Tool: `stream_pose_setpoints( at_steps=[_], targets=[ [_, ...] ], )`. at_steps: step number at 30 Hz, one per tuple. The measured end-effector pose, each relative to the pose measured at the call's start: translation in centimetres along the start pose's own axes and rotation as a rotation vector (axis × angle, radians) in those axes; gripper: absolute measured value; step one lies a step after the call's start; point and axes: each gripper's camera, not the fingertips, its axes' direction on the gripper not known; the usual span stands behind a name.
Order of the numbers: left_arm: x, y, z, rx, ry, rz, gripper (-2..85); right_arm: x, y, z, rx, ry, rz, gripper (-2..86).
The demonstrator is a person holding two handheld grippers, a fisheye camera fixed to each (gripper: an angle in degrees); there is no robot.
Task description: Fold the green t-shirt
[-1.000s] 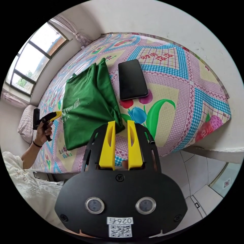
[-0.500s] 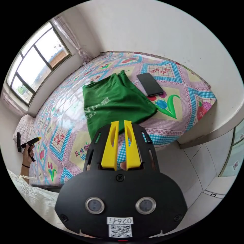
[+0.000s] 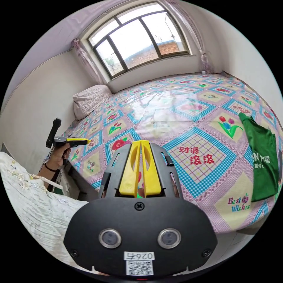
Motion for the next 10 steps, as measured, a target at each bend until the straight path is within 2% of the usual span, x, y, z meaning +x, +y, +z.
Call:
stream_pose_setpoints(
  at_steps=[4, 10],
  targets=[
    [-3.4, 3.6, -1.3, 0.011, 0.052, -0.044, -1.0, -5.5, 1.6, 2.1, -0.030, -0.002, -0.073, -0.9],
    [-6.2, 7.1, -3.5, 0.016, 0.057, -0.040, -0.9, -8.8, 3.2, 2.5, -0.053, 0.056, -0.113, -0.9]
  ],
)
